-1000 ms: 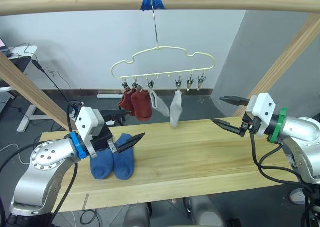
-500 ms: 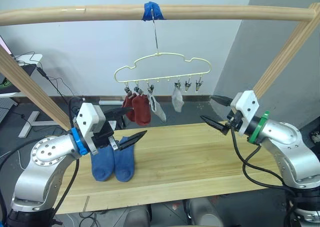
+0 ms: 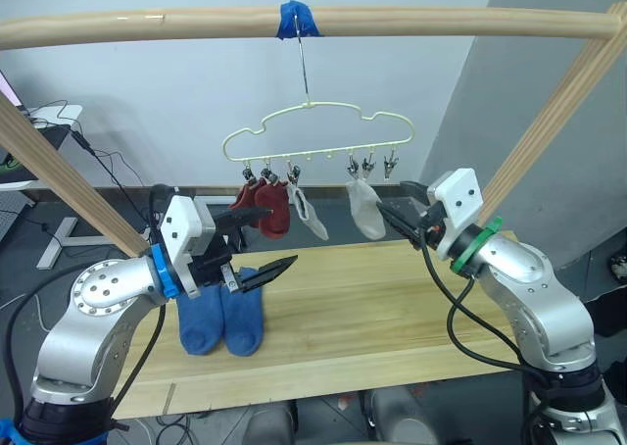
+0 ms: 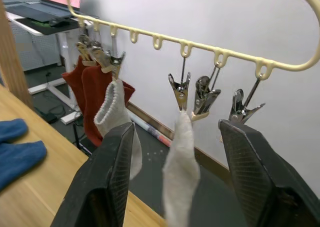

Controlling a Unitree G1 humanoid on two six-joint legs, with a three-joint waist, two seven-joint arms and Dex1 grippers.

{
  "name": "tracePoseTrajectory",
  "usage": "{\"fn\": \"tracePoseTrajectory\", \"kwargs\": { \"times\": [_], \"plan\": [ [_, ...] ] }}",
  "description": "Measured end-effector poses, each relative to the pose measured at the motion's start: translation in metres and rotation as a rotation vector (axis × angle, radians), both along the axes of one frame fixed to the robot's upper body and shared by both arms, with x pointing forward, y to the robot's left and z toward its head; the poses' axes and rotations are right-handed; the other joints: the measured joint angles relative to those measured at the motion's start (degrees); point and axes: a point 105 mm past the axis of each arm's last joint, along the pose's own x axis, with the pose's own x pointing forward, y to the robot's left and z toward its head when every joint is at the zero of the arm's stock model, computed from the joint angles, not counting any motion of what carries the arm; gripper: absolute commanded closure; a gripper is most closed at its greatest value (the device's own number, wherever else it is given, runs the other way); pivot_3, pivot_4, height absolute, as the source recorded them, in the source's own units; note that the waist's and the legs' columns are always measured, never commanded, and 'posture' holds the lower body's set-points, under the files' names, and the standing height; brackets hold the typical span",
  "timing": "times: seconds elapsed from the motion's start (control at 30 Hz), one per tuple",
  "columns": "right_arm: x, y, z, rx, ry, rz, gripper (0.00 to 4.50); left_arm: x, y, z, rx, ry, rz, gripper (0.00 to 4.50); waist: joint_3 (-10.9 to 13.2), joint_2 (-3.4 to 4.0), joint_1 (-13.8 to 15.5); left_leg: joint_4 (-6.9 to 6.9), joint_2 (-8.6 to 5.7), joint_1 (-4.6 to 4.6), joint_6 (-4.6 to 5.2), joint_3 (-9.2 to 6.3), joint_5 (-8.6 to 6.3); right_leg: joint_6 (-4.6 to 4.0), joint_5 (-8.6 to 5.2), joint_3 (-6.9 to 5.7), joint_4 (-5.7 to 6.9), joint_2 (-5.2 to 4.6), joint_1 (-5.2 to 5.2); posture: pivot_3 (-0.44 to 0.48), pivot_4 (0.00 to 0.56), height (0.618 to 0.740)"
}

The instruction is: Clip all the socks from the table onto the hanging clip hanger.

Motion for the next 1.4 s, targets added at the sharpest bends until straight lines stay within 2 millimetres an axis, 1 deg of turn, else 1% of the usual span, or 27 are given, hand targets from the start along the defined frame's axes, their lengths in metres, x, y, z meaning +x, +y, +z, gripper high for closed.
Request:
{"fn": "tracePoseTrajectory", "kwargs": {
  "times": [0.1, 0.23, 0.33, 0.47, 0.57, 0.7, 0.73, 0.93, 1.17, 1.4],
  "plan": [
    [0.003, 0.007, 0.004, 0.008, -0.017, -0.017, 1.71, 0.001, -0.002, 0.005, -0.006, -0.013, -0.014, 0.02, 0.4, 0.18, 0.0, -0.04, 0.04, -0.03, 0.01, -0.01, 0.0, -0.01, -0.01, 0.01, -0.03, 0.05, -0.01, -0.202, 0.25, 0.74],
    [0.012, 0.008, -0.001, 0.021, 0.006, -0.069, 1.71, 0.002, -0.007, 0.006, -0.008, -0.011, -0.034, 0.02, 1.5, 0.24, 0.0, -0.07, 0.04, -0.09, 0.01, -0.01, 0.0, 0.03, 0.0, 0.02, -0.01, 0.06, -0.09, -0.203, 0.276, 0.74],
    [0.018, 0.01, -0.001, 0.038, 0.017, -0.102, 1.71, 0.003, -0.011, 0.006, -0.016, -0.006, -0.04, 0.02, 2.2, 0.27, -0.1, -0.13, 0.07, -0.12, 0.01, -0.01, 0.0, 0.18, 0.09, 0.04, 0.0, 0.08, -0.16, -0.201, 0.284, 0.74],
    [0.025, 0.015, -0.003, 0.042, 0.025, -0.129, 1.71, 0.003, -0.013, 0.005, -0.016, -0.002, -0.048, 0.02, 2.9, 0.28, 0.0, -0.24, 0.14, -0.18, 0.02, -0.01, -0.01, 0.15, 0.08, 0.03, 0.0, 0.14, -0.28, -0.197, 0.286, 0.74],
    [0.03, 0.019, -0.007, 0.056, 0.042, -0.148, 1.71, 0.004, -0.014, 0.01, -0.015, -0.019, -0.054, 0.02, 3.2, 0.3, 0.0, -0.28, 0.18, -0.2, 0.02, -0.01, -0.01, 0.13, 0.07, 0.02, 0.0, 0.18, -0.32, -0.194, 0.287, 0.74],
    [0.034, 0.018, -0.011, 0.056, 0.055, -0.169, 2.55, 0.005, -0.015, 0.012, -0.015, -0.027, -0.057, 0.02, 3.4, 0.3, 0.0, -0.3, 0.18, -0.21, 0.01, 0.01, -0.01, 0.13, 0.07, 0.03, -0.02, 0.18, -0.35, -0.189, 0.288, 0.74],
    [0.034, 0.019, -0.011, 0.059, 0.058, -0.171, 2.94, 0.005, -0.015, 0.012, -0.015, -0.029, -0.057, 0.02, 3.4, 0.3, 0.0, -0.32, 0.19, -0.21, 0.01, 0.01, -0.01, 0.13, 0.06, 0.03, -0.02, 0.18, -0.36, -0.187, 0.288, 0.74],
    [0.037, 0.023, -0.006, 0.073, 0.045, -0.175, 2.94, 0.004, -0.015, 0.012, -0.013, -0.025, -0.062, 0.02, 3.6, 0.29, 0.0, -0.45, 0.27, -0.21, 0.01, 0.02, -0.01, 0.07, 0.03, 0.03, -0.02, 0.25, -0.44, -0.185, 0.289, 0.74],
    [0.04, 0.024, -0.008, 0.066, 0.048, -0.192, 2.94, 0.004, -0.015, 0.011, -0.011, -0.022, -0.064, 0.02, 3.6, 0.28, 0.0, -0.75, 0.52, -0.28, 0.01, 0.23, -0.01, 0.0, 0.0, 0.18, -0.05, 0.46, -0.71, -0.183, 0.289, 0.74],
    [0.046, 0.033, -0.002, 0.1, 0.045, -0.193, 2.94, 0.007, -0.014, 0.009, -0.011, -0.013, -0.059, 0.02, 3.6, 0.3, -0.1, -0.9, 0.77, -0.24, 0.01, 0.37, -0.01, -0.14, 0.0, 0.3, -0.05, 0.73, -0.84, -0.182, 0.288, 0.74]
  ]
}}
